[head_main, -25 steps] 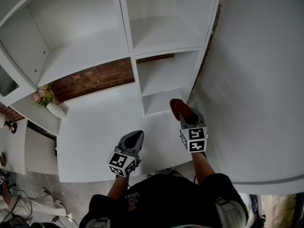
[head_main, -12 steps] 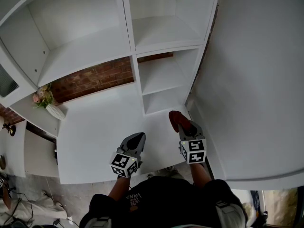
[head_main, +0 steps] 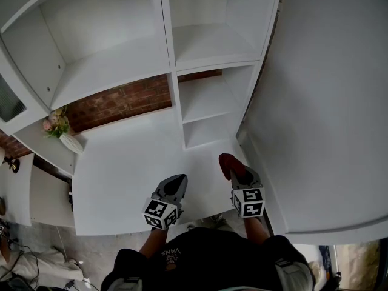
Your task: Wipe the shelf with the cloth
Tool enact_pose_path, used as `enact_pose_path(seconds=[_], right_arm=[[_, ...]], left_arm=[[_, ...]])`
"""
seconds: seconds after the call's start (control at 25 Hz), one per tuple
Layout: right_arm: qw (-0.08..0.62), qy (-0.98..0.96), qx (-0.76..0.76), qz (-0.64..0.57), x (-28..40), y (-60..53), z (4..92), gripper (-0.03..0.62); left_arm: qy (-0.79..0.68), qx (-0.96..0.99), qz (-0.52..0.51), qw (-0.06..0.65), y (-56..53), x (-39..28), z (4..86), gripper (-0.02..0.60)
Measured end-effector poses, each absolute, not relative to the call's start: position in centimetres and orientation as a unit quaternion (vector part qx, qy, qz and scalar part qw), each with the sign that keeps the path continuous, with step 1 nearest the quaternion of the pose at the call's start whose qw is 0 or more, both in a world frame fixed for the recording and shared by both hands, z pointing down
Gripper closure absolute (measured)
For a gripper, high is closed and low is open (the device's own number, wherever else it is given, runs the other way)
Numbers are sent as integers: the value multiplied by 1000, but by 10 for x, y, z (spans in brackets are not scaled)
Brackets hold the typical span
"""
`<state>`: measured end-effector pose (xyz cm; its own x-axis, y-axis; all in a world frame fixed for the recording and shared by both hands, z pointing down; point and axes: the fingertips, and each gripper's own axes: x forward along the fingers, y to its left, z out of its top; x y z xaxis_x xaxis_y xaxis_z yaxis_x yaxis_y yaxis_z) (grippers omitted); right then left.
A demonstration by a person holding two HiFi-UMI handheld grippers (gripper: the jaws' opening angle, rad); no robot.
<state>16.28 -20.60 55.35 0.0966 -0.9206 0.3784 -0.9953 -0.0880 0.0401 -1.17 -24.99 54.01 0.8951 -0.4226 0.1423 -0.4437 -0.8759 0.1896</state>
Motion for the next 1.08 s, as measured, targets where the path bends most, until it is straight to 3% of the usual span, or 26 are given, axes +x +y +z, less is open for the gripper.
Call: enact_pose_path(seconds=[1.08], right_arm=[[151,-667,719,125,155,-207,552,507]], left_arm=[[-224,966,47,117,-244,-15,541,574]])
